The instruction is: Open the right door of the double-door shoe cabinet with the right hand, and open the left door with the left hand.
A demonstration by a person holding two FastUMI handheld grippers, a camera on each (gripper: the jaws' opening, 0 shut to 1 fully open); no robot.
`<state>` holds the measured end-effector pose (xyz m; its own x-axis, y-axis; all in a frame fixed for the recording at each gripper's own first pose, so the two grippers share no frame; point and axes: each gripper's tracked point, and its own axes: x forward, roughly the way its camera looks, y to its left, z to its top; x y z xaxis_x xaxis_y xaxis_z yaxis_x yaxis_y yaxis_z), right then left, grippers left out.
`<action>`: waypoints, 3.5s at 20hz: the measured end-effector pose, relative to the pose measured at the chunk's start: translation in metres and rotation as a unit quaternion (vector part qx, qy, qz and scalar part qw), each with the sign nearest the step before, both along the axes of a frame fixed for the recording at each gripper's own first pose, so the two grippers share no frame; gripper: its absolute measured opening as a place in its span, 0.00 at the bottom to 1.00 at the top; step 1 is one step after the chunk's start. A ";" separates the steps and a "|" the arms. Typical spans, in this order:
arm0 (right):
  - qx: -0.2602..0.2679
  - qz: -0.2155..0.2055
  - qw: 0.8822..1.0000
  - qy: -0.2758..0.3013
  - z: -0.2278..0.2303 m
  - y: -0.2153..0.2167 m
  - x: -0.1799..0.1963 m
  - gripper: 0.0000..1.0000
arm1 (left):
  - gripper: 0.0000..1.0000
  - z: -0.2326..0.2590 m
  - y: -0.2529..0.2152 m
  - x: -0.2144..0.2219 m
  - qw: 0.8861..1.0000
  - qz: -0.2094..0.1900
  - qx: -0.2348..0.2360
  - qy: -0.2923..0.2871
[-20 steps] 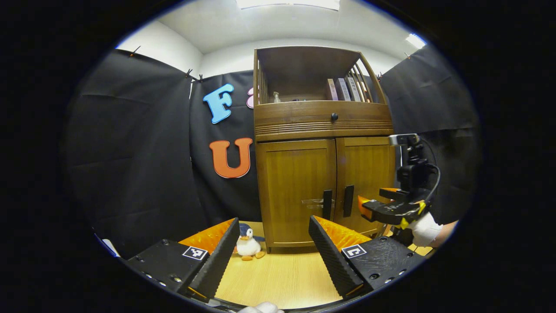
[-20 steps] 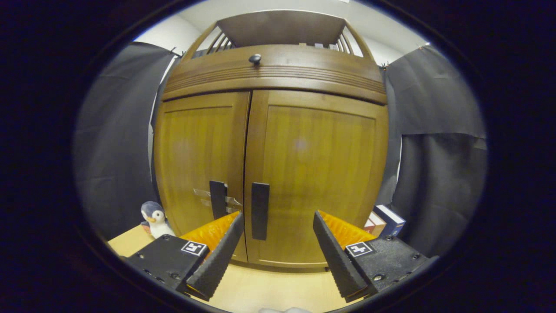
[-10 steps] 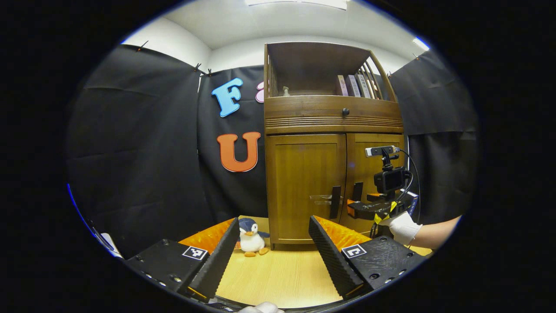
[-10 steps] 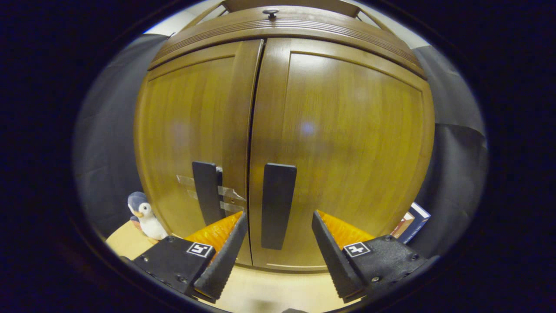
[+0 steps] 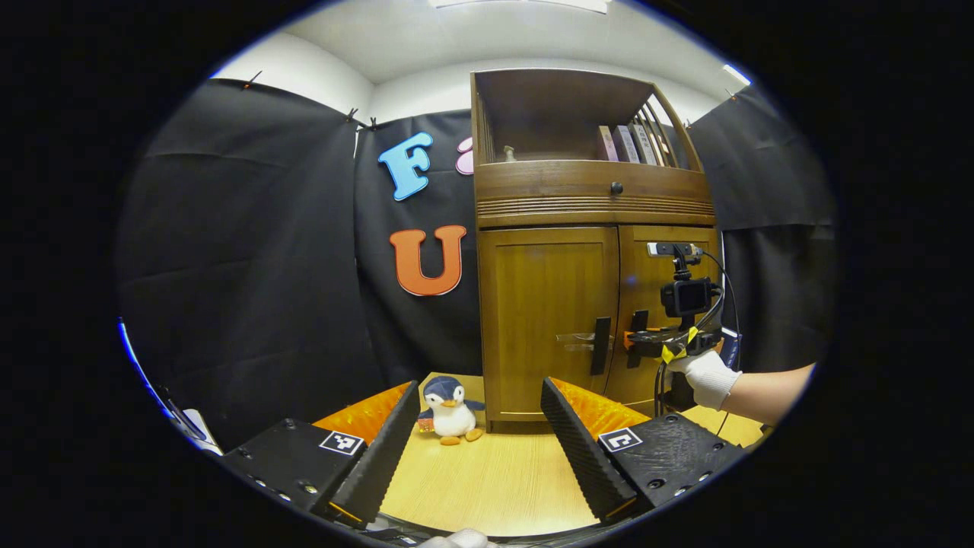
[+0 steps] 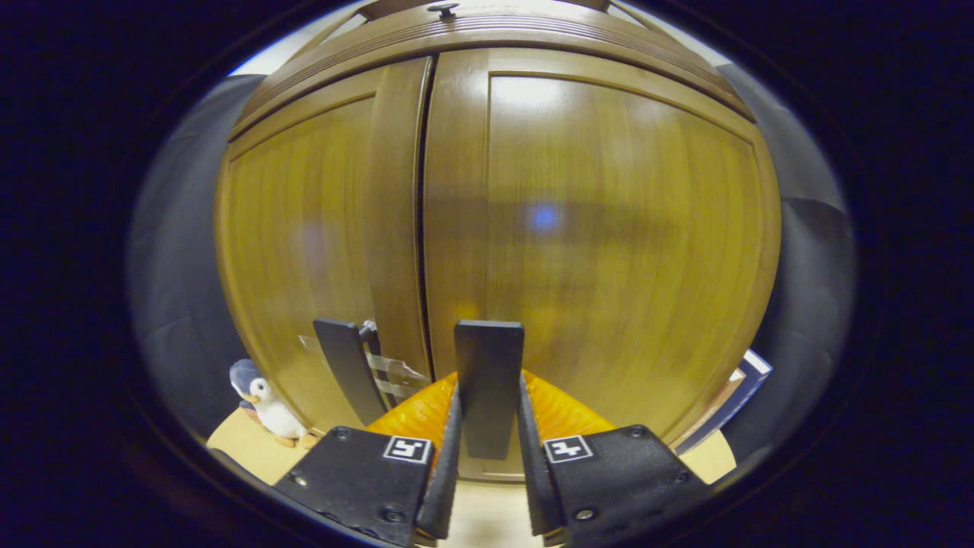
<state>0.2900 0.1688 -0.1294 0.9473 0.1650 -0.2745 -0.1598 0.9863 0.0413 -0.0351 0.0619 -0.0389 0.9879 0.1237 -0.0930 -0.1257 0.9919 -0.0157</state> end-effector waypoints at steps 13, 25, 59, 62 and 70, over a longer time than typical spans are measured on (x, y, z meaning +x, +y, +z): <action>0.007 0.056 0.998 0.023 -0.003 -0.016 -0.051 0.30 | 0.96 0.003 -0.006 -0.006 1.000 -0.011 -0.005 -0.015; 0.002 0.094 0.995 0.023 -0.006 -0.058 -0.123 0.30 | 0.96 -0.005 -0.037 -0.006 0.999 -0.050 -0.008 -0.007; 0.015 -0.022 0.999 0.039 -0.014 -0.244 -0.198 0.09 | 0.96 0.001 -0.143 0.017 0.990 -0.138 0.007 -0.003; 0.008 -0.026 0.999 0.038 -0.015 -0.267 -0.195 0.05 | 0.96 0.001 -0.158 0.021 0.990 -0.140 0.008 -0.001; 0.028 0.018 0.998 0.055 -0.019 -0.310 -0.185 0.04 | 0.96 0.002 -0.202 0.031 0.992 -0.128 0.009 0.003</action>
<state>0.1046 -0.1409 -0.1485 0.9055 0.2164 -0.3651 -0.1864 0.9756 0.1158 -0.0039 -0.1396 -0.0367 0.9868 -0.1288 -0.0981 0.1296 0.9916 0.0017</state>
